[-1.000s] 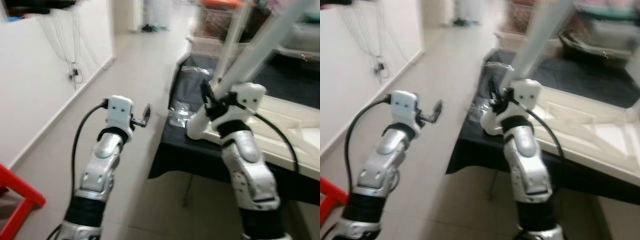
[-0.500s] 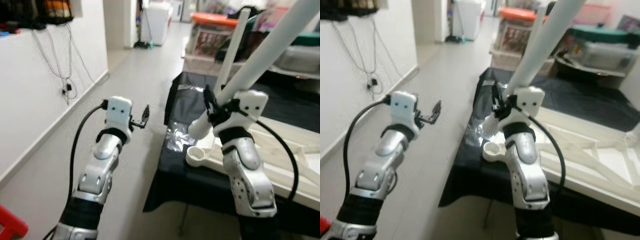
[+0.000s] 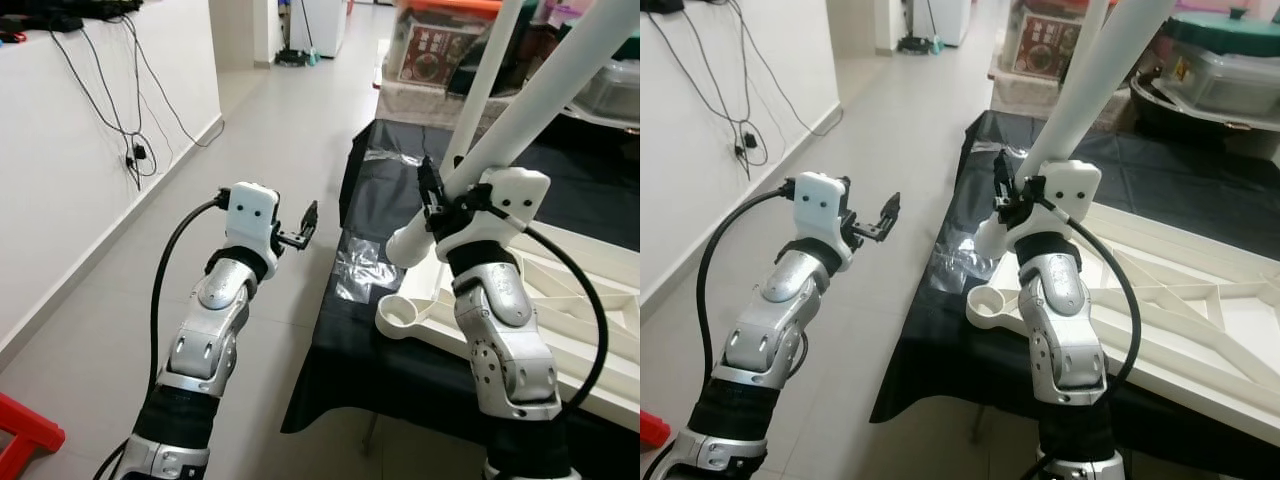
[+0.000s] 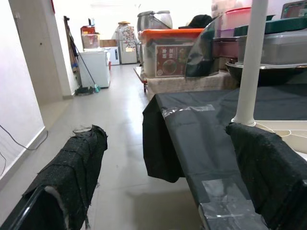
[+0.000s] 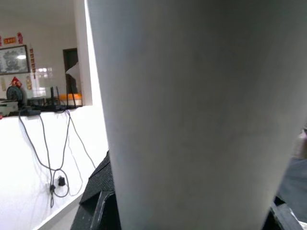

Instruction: Building children table

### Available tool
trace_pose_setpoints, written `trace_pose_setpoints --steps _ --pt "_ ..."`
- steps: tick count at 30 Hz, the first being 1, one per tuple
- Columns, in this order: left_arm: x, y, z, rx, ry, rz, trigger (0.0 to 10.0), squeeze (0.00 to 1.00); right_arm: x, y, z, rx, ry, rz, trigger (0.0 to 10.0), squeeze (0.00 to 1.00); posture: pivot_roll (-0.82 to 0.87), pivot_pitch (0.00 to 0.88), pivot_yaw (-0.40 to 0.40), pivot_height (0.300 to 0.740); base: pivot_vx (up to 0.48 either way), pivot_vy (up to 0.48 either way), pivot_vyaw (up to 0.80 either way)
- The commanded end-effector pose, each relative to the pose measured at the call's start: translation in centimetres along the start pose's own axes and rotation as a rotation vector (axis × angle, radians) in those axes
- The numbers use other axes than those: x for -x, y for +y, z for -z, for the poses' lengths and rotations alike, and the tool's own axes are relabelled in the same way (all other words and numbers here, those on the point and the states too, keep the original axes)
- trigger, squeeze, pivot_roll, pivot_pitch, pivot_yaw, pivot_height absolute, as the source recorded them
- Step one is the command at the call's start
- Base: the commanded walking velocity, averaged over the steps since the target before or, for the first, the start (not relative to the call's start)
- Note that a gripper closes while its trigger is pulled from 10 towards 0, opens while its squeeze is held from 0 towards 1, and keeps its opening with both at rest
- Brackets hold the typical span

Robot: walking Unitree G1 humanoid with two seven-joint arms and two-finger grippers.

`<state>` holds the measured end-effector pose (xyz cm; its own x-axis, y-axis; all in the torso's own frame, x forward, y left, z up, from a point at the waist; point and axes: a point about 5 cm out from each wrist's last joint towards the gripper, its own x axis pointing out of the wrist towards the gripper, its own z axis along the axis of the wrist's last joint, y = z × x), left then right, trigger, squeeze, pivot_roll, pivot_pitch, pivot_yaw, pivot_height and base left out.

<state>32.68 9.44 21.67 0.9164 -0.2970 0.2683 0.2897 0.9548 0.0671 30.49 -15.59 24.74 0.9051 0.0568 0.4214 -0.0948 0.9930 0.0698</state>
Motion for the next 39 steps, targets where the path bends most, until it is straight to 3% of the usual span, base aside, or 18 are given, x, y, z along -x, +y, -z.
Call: trace_pose_setpoints --steps 1,10,15,20,22,25,29,39 --pt "0.2 -0.1 0.7 0.001 0.031 0.007 10.0 0.0 0.0 -0.2 -0.2 0.007 -0.014 0.003 10.0 0.0 0.09 0.0 -0.092 0.74 0.0 -0.435 0.0" --pt "0.4 0.3 1.2 0.017 0.048 -0.024 10.0 0.0 0.1 -0.2 -0.1 0.005 -0.005 -0.006 10.0 0.0 0.09 0.0 -0.094 0.74 0.0 -0.375 0.0" --pt "0.6 0.7 1.5 0.038 0.064 -0.048 10.0 0.0 0.2 0.0 0.2 0.006 0.008 -0.02 10.0 0.0 0.09 0.0 -0.094 0.74 0.0 0.0 0.0" --pt "2.3 0.8 2.6 0.041 0.103 -0.037 10.0 0.0 1.6 0.9 2.0 0.043 0.099 -0.132 10.0 0.0 0.09 0.0 -0.099 0.74 0.0 0.0 0.0" --pt "3.7 0.5 3.5 0.01 0.135 -0.008 10.0 0.0 3.0 1.1 3.0 0.058 0.14 -0.181 10.0 0.0 0.09 0.0 -0.105 0.74 0.0 0.0 0.0" --pt "4.5 0.4 4.0 0.012 0.154 -0.008 10.0 0.0 3.5 0.8 3.3 0.057 0.152 -0.174 10.0 0.0 0.09 0.0 -0.107 0.74 0.0 0.0 0.0" --pt "4.5 0.3 4.1 0.015 0.155 -0.011 10.0 0.0 3.2 0.4 3.0 0.078 0.127 -0.135 10.0 0.0 0.09 0.0 -0.107 0.74 0.0 0.0 0.0" --pt "3.8 -0.8 3.2 0.037 0.121 0.015 10.0 0.0 1.1 0.3 1.7 0.071 0.062 -0.109 10.0 0.0 0.09 0.0 -0.11 0.74 0.0 0.0 0.8"
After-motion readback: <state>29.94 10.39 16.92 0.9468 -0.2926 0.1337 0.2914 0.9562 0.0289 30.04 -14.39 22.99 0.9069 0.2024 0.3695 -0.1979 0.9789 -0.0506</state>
